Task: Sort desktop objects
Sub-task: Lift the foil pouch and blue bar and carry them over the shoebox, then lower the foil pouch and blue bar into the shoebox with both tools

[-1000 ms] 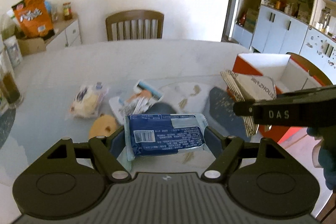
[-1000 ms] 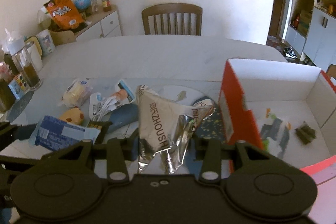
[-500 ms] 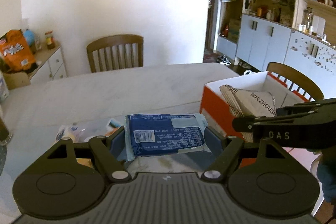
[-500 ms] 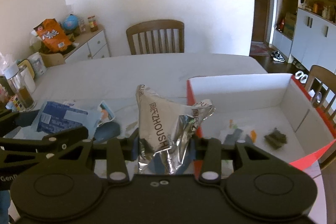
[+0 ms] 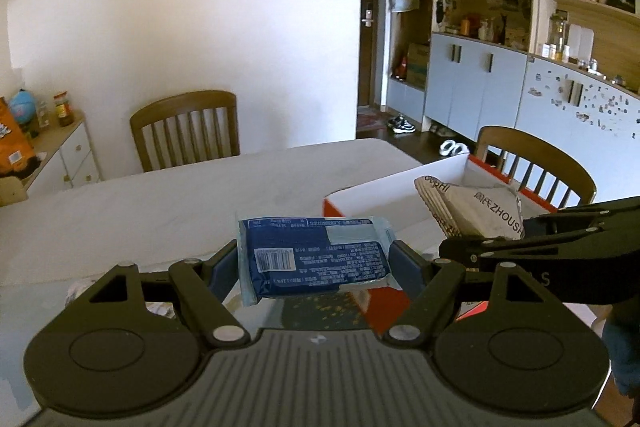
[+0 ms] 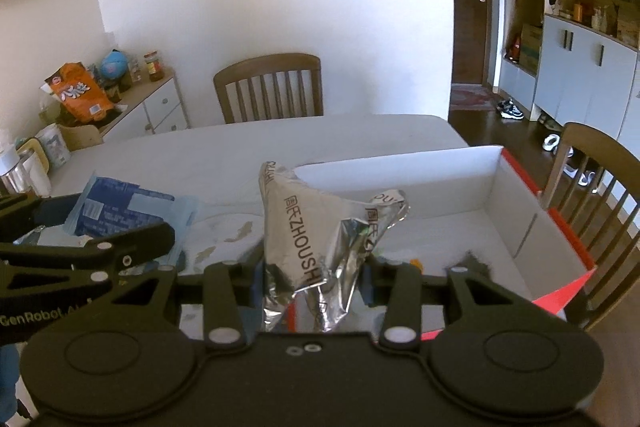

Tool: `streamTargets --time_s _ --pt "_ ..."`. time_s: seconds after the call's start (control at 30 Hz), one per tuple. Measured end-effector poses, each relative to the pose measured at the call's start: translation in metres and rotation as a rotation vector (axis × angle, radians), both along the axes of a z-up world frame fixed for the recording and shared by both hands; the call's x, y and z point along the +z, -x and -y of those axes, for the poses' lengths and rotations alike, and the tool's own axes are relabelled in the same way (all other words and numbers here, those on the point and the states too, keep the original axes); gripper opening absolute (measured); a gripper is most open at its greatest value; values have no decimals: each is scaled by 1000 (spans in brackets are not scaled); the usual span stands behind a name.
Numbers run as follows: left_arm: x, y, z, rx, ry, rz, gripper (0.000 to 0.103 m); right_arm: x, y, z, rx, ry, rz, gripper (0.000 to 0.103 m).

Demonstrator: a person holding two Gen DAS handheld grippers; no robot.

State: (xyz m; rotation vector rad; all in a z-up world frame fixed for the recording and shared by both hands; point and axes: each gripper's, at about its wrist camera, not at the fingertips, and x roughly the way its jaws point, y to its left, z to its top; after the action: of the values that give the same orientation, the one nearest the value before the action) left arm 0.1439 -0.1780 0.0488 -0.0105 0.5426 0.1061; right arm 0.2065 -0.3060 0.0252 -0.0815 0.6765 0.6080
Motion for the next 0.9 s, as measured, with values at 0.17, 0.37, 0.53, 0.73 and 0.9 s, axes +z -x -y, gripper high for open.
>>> streamTargets --time_s 0.17,0.37,0.53,0.73,0.9 --pt "1 -17 16 -19 2 -3 79 -2 -11 21 -25 1 -4 42" --pt "-1 -43 35 -53 10 -35 79 -7 -28 40 -28 11 -16 42" --pt "-7 -70 47 -75 32 -78 79 -10 -42 51 4 40 -20 42" --pt "-15 -100 59 -97 20 -103 79 -15 -60 64 31 80 -23 43" --pt "-19 -127 63 -120 7 -133 79 -21 -76 67 74 110 -47 43"
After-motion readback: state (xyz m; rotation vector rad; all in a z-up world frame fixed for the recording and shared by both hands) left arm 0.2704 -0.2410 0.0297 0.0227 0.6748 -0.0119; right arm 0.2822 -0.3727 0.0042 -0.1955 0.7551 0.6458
